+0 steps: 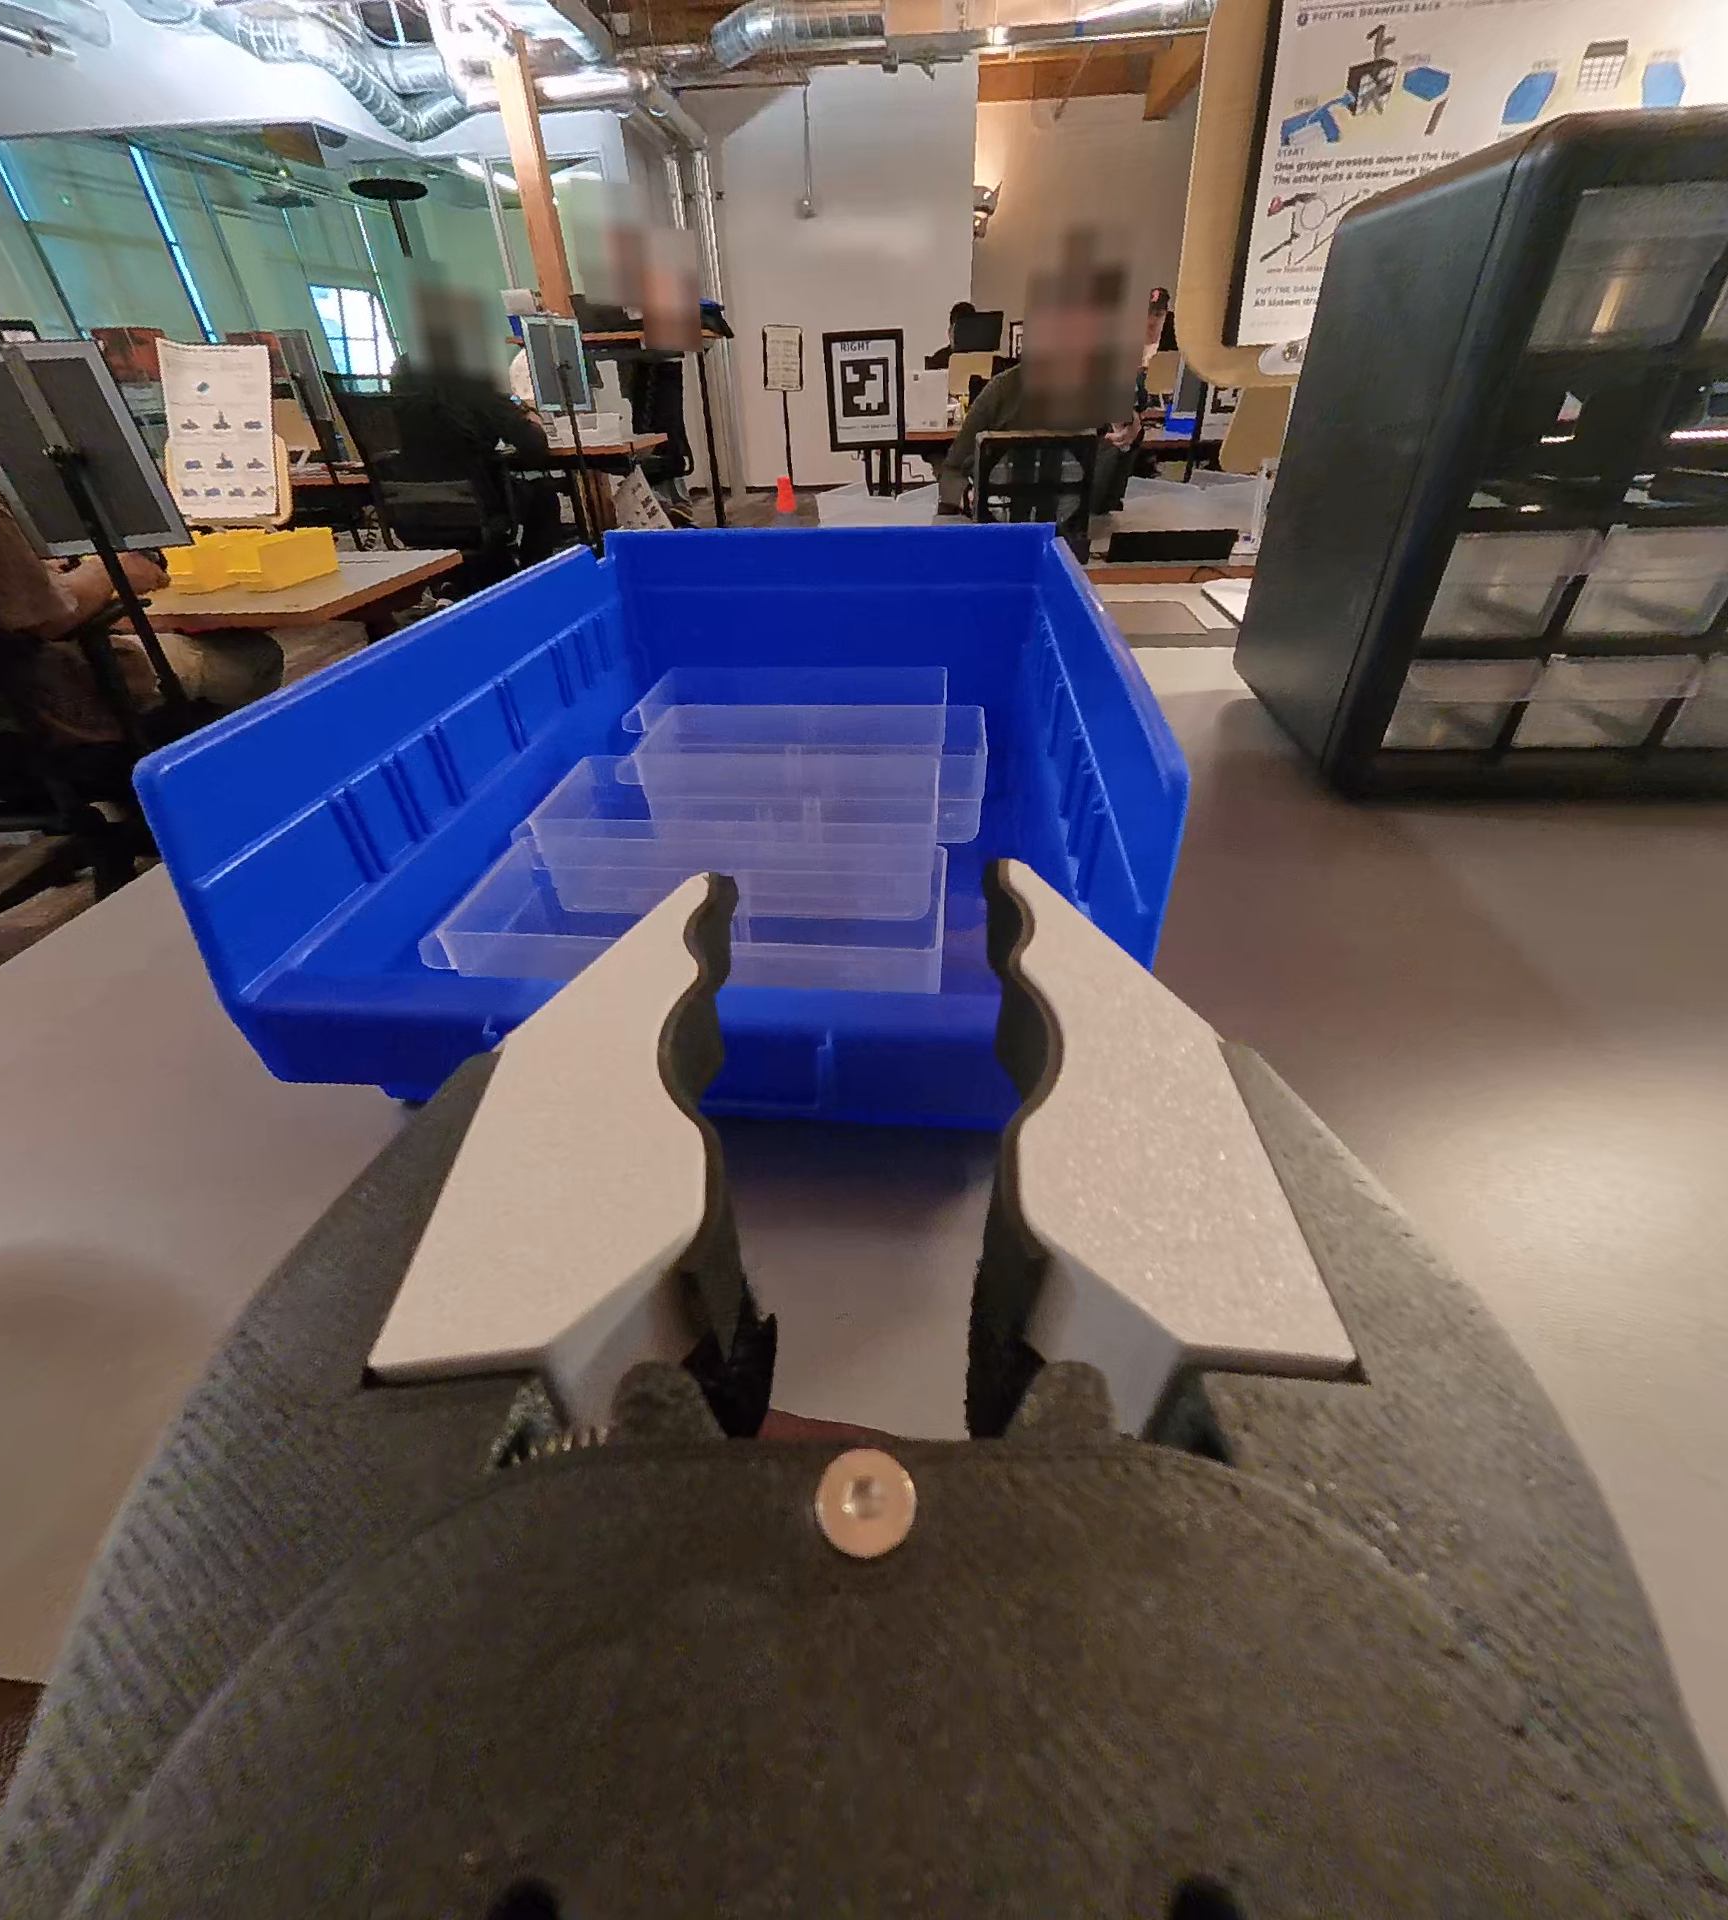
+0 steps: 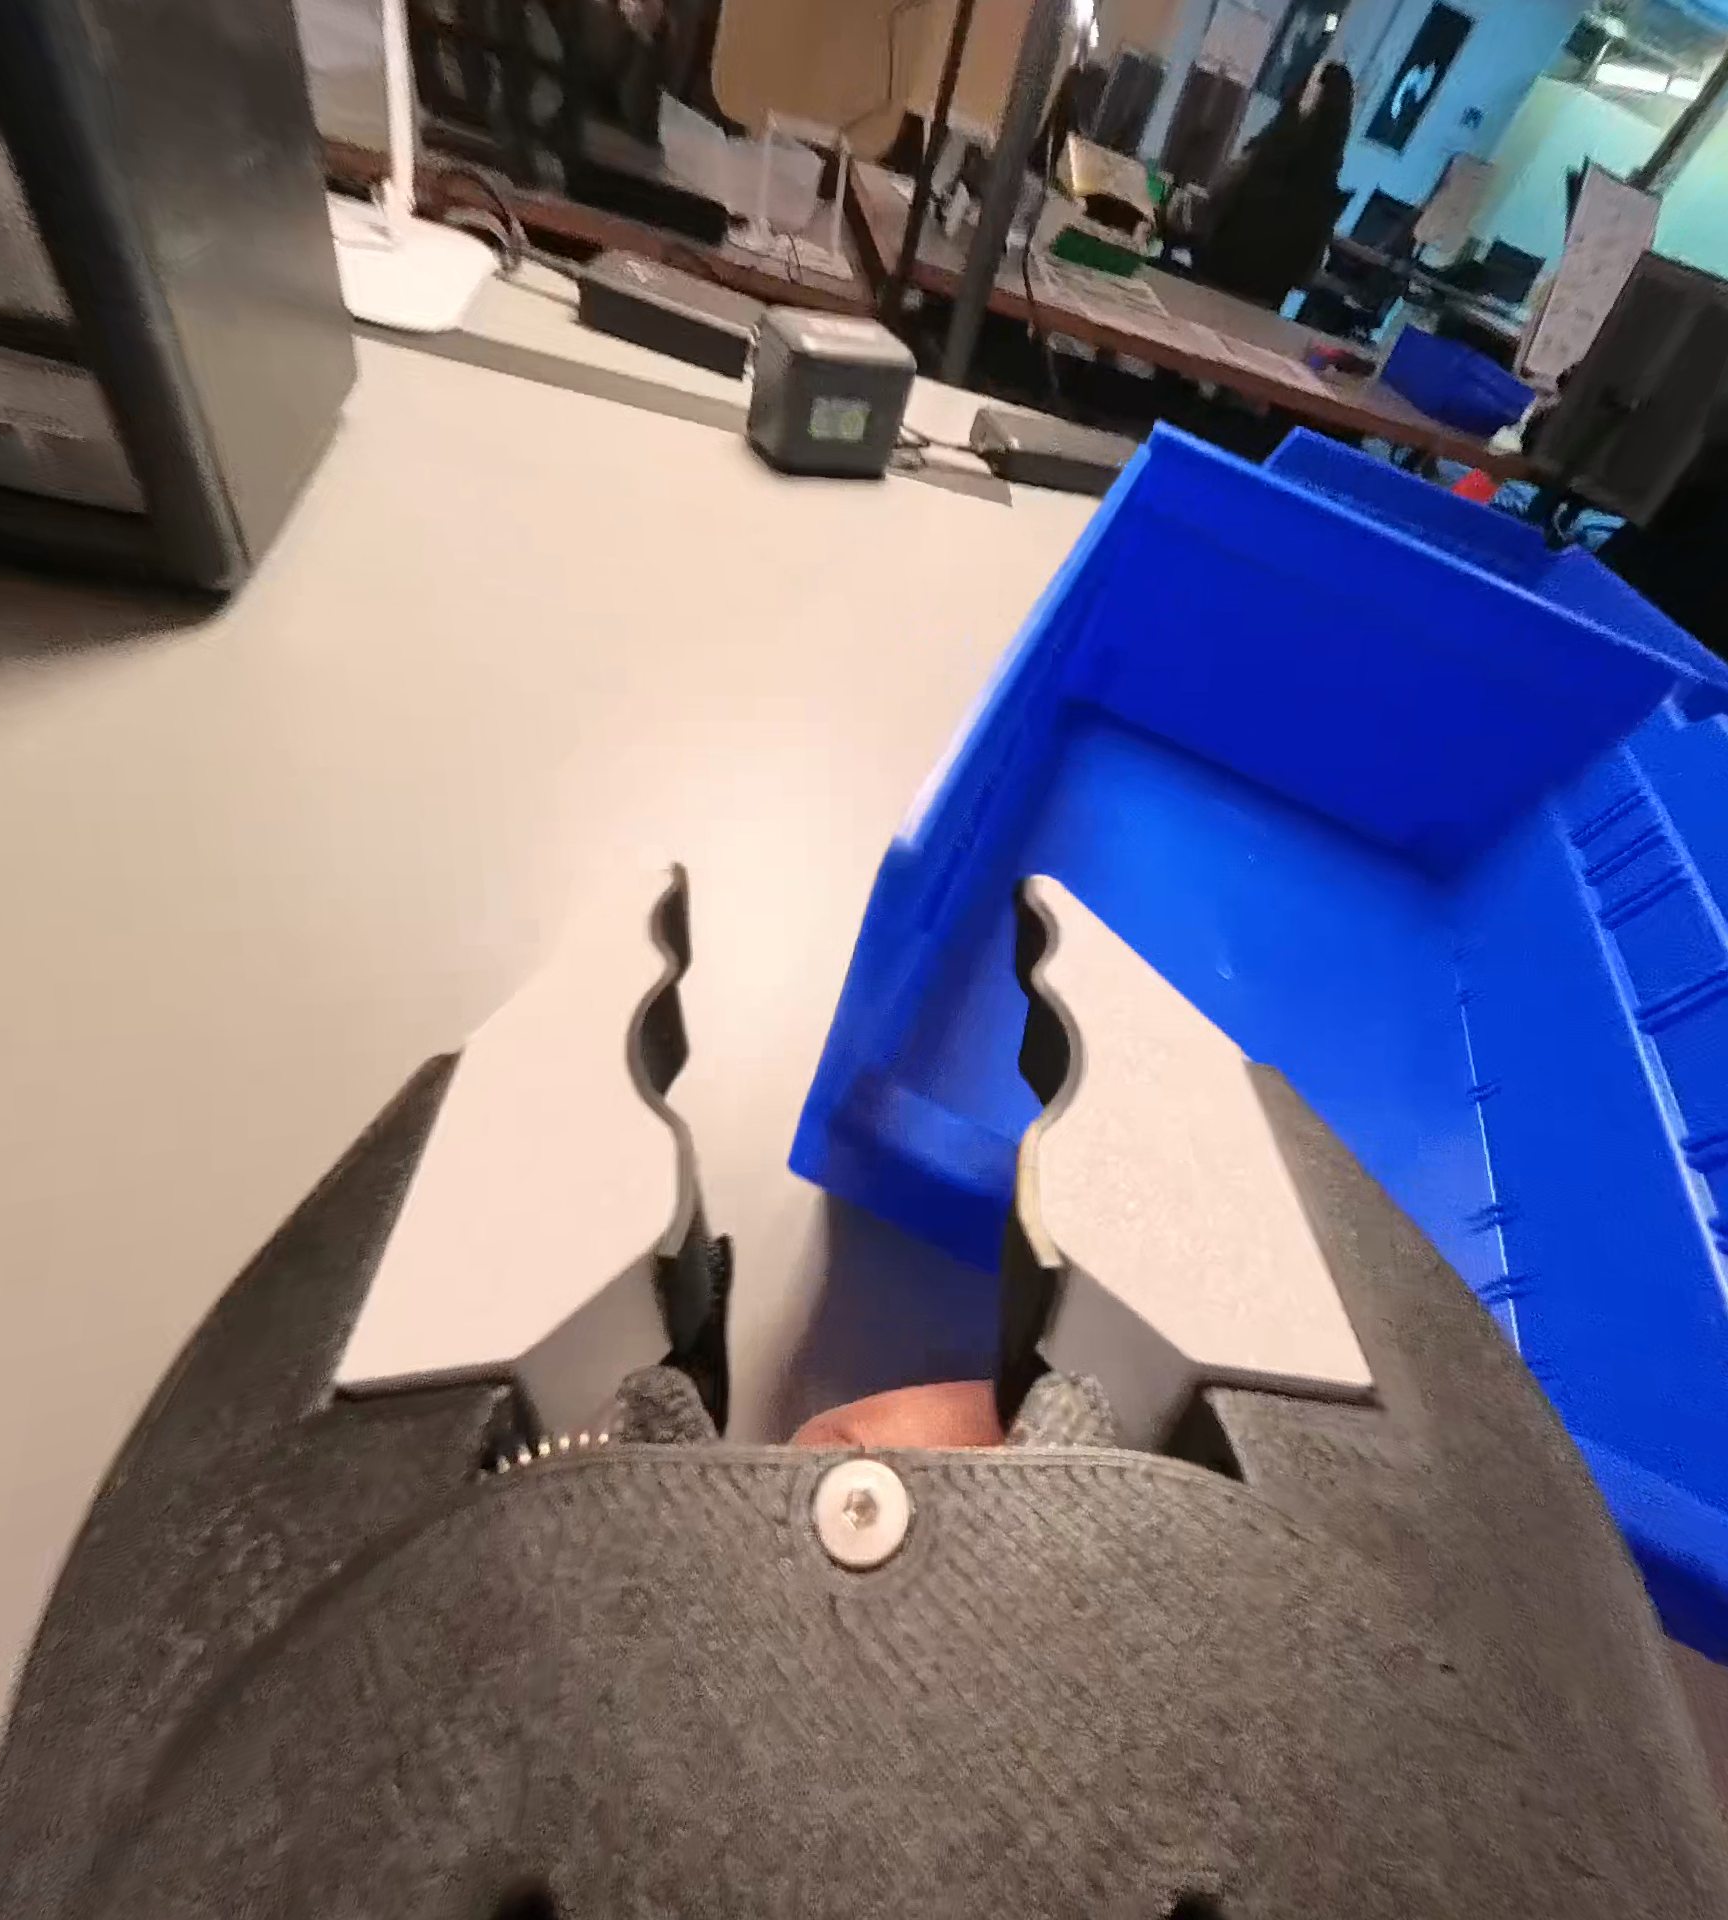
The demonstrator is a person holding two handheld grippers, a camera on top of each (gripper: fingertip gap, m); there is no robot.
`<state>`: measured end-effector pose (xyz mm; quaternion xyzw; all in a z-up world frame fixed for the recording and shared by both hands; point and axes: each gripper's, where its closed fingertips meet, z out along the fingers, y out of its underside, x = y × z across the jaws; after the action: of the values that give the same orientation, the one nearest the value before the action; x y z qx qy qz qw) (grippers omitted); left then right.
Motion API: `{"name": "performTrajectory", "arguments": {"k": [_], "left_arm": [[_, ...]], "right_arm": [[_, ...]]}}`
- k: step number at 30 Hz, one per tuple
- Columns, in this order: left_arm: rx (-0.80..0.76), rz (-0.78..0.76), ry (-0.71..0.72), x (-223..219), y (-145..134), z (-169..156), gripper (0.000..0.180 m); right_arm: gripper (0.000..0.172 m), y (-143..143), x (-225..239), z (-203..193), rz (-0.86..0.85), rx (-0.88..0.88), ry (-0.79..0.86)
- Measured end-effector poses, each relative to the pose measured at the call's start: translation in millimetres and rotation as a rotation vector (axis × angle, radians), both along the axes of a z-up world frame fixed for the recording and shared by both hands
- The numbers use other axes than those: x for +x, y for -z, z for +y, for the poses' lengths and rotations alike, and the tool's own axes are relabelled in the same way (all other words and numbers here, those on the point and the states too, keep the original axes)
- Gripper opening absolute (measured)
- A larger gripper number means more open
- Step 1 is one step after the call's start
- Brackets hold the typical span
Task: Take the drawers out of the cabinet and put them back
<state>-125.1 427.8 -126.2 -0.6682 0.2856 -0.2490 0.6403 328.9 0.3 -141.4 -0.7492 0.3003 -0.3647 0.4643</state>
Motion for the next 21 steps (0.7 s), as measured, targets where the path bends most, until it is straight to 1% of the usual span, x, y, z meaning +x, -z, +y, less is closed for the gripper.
{"name": "performTrajectory", "arguments": {"k": [2,3,7,11,14,16,17,18,19,20,21], "left_arm": [[0.001,-0.004,0.000,0,0,0,0.049],[0.000,-0.006,-0.001,-1,0,0,0.049],[0.004,0.002,0.000,1,0,0,0.049],[0.012,0.009,0.008,2,0,-1,0.048],[0.020,0.007,0.017,2,-1,-3,0.048],[0.020,0.001,0.022,1,-1,-4,0.048],[0.020,0.000,0.024,1,-1,-4,0.048],[0.020,-0.002,0.023,1,-1,-4,0.048],[0.020,-0.001,0.021,1,-1,-4,0.047],[0.021,0.001,0.019,1,-1,-4,0.047],[0.022,0.007,0.016,1,-1,-4,0.047]], "right_arm": [[0.029,9,9,-3,0.010,-0.034,0.019],[0.018,10,10,-7,-0.009,-0.046,0.023],[0.014,8,-13,-23,-0.077,-0.093,-0.064],[0.008,7,-36,-51,-0.123,-0.059,-0.112],[0.007,6,-35,-62,-0.153,-0.033,-0.143],[0.007,5,-27,-68,-0.136,-0.008,-0.135],[0.011,2,-24,-71,-0.132,0.006,-0.117],[0.025,-3,-23,-72,-0.138,0.030,-0.117],[0.036,-9,-25,-71,-0.137,0.062,-0.132],[0.041,-13,-27,-68,-0.130,0.091,-0.145],[0.042,-13,-28,-65,-0.112,0.100,-0.151]]}}
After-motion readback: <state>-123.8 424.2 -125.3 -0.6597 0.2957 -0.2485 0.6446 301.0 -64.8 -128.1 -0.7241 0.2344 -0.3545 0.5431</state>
